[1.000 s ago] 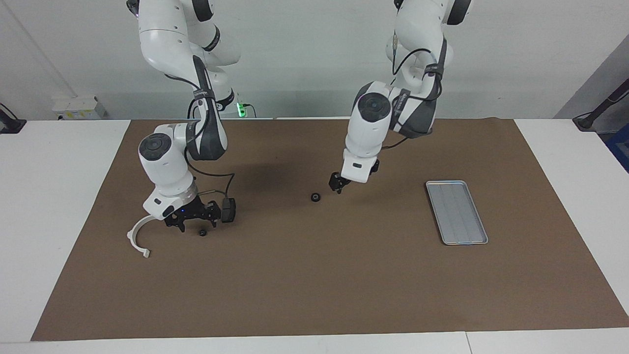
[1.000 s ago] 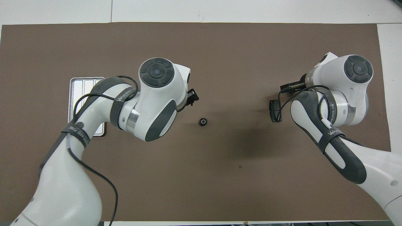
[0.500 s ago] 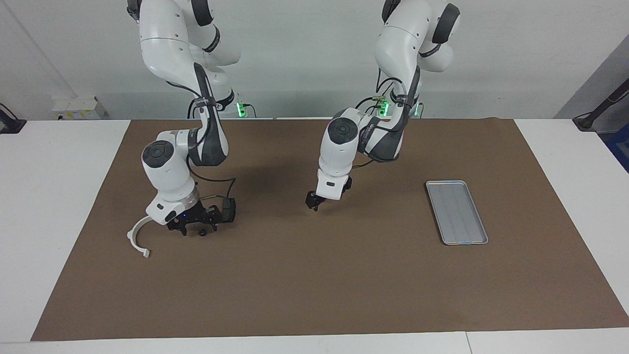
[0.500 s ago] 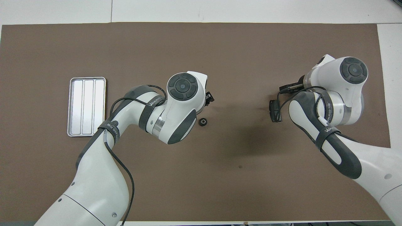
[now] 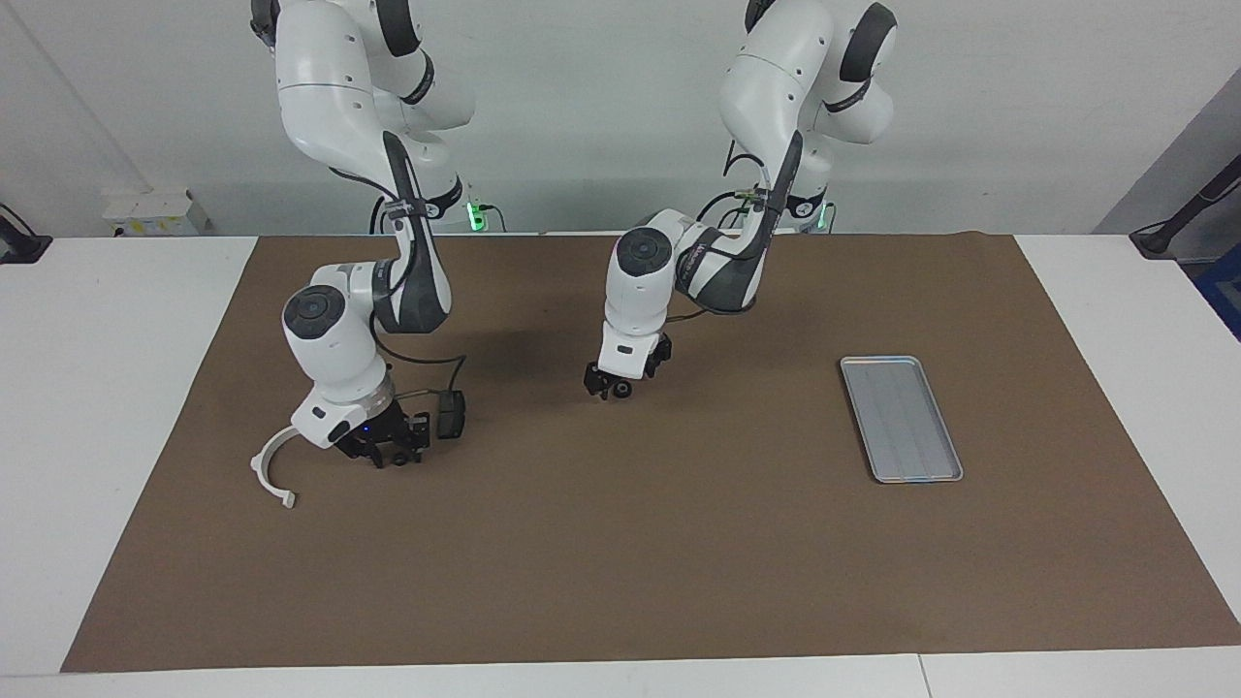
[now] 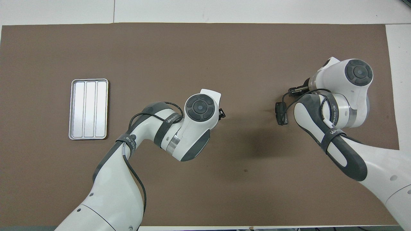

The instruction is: Pick bearing gear from pile to tray

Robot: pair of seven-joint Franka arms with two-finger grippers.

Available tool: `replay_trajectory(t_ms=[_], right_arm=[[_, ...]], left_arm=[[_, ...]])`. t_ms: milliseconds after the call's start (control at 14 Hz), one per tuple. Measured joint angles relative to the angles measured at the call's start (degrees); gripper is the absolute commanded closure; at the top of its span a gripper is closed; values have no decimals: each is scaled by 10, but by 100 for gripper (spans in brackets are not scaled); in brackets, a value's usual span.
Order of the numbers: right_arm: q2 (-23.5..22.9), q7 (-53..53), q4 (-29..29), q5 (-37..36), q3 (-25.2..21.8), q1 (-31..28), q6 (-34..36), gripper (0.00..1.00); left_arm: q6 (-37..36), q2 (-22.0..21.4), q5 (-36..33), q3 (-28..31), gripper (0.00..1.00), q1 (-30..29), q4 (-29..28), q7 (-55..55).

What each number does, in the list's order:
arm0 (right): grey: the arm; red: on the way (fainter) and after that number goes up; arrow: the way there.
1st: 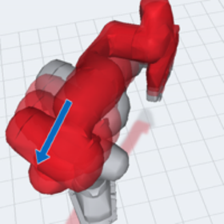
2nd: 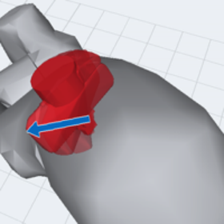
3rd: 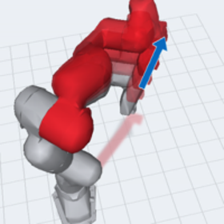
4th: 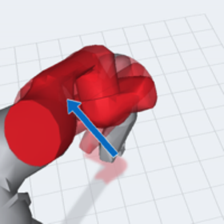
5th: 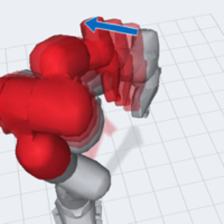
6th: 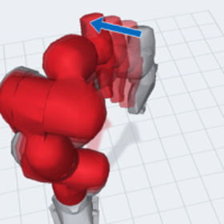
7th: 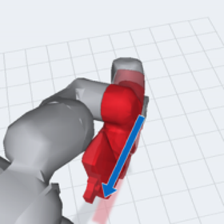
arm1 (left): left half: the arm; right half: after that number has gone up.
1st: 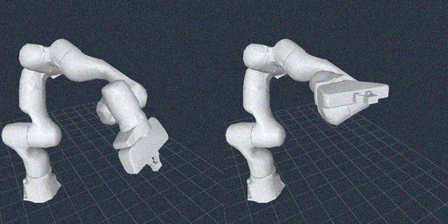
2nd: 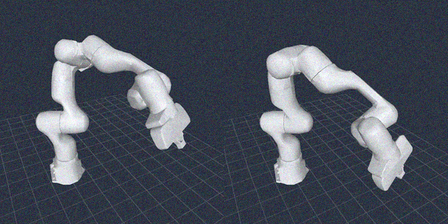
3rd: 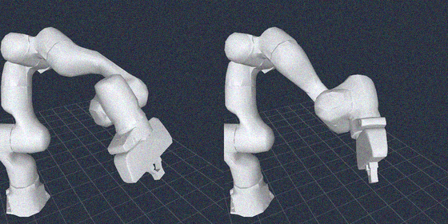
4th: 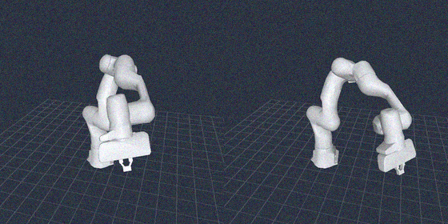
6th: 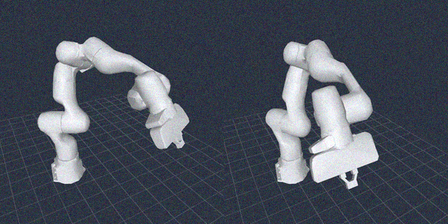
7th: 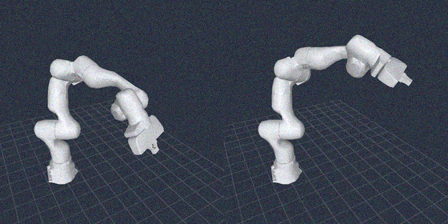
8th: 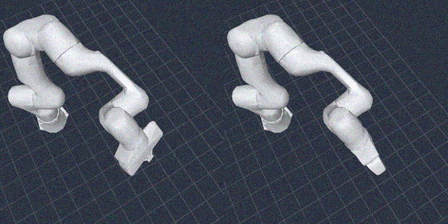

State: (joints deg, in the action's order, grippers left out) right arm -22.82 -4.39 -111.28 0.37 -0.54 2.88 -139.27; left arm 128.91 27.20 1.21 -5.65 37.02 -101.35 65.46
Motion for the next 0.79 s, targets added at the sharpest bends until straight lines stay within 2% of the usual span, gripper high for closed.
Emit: replay_trajectory(t_ms=[357,786], right_arm=[[9,7,22,0,2,2,38,100],[43,7,115,0,2,3,167,100]], left_arm=[[9,-3,0,1,2,1,-4,6],[6,7,0,2,2,7,0,14]])
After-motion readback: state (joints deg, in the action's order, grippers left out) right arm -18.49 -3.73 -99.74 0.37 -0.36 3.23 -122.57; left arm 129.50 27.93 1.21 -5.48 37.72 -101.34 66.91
